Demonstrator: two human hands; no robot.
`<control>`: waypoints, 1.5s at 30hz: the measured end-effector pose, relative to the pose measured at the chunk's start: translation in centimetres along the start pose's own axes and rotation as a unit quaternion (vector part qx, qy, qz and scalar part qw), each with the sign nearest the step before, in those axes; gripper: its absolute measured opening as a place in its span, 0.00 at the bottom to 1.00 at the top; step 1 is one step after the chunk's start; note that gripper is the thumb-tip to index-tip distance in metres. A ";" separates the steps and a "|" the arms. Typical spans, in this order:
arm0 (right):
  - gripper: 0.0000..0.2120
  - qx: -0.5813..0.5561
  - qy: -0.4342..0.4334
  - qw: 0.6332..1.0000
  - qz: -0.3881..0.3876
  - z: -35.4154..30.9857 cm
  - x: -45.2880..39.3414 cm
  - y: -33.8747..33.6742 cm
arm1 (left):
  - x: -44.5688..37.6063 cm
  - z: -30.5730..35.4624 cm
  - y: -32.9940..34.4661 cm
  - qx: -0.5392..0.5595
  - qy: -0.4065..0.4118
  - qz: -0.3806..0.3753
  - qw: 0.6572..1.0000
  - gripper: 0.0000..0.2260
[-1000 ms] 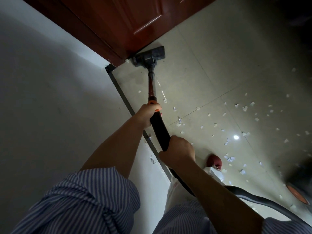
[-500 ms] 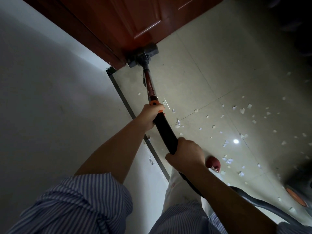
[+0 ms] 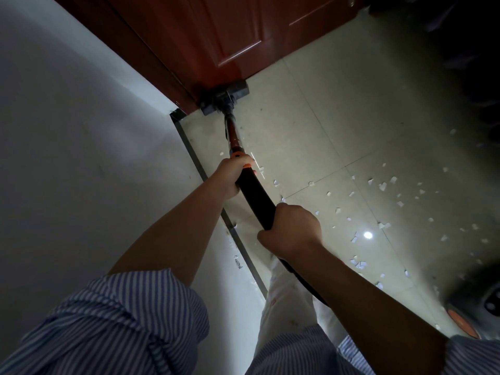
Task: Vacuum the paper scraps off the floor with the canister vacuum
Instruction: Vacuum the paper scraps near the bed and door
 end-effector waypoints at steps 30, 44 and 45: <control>0.16 0.035 -0.040 0.999 0.000 2.0 5.2 -0.5 | 3.5 -3.7 -0.5 0.017 0.022 0.025 0.999 0.16; 0.16 0.039 -0.015 0.998 -0.056 0.8 -1.3 5.5 | -3.0 -4.0 -2.6 -0.001 -0.001 0.036 0.999 0.04; 0.16 0.039 -0.015 0.998 -0.053 0.8 -1.5 5.3 | -3.1 -3.9 -2.5 -0.002 -0.002 0.034 0.999 0.06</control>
Point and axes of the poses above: each hand's wrist, its own x-axis away from the middle knuckle, its own y-axis out of the palm, z = x × y, the point moved 9 cm from there along -x, towards the middle knuckle, and after that the axes turned 7 degrees about z, right-handed, at the moved point
